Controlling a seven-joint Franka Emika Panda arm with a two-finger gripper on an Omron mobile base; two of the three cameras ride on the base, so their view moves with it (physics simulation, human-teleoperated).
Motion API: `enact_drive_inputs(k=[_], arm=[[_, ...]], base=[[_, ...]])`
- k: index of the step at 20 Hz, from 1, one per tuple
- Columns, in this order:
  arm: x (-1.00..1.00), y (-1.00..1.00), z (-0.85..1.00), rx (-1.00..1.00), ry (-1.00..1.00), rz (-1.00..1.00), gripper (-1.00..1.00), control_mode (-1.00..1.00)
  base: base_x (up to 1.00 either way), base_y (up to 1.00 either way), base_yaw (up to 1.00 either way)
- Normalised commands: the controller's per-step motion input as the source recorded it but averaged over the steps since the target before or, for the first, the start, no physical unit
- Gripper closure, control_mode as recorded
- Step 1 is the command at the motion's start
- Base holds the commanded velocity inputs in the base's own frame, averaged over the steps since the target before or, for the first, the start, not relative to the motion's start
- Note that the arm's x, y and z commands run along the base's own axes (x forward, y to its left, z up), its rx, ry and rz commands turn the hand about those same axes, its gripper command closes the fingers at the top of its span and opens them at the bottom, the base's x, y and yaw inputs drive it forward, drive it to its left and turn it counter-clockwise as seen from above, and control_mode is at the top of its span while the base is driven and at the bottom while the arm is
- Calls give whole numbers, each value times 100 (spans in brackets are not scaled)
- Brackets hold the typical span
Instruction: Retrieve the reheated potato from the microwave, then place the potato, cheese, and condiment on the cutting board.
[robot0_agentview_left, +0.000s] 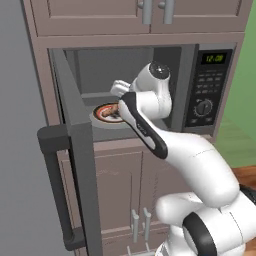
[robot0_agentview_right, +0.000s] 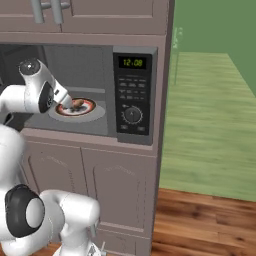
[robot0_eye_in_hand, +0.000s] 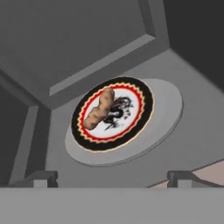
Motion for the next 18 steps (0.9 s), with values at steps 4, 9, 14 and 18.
enact_drive_inputs(k=[4, 9, 14, 18], arm=[[51, 13, -39, 0, 21, -5, -100, -100], [47, 14, -41, 0, 11, -3, -100, -100], [35, 12, -38, -1, 0, -4, -100, -100], [38, 5, -39, -2, 0, -4, -100, -100]], base=[[0, 0, 0], [0, 0, 0], [0, 0, 0], [0, 0, 0]])
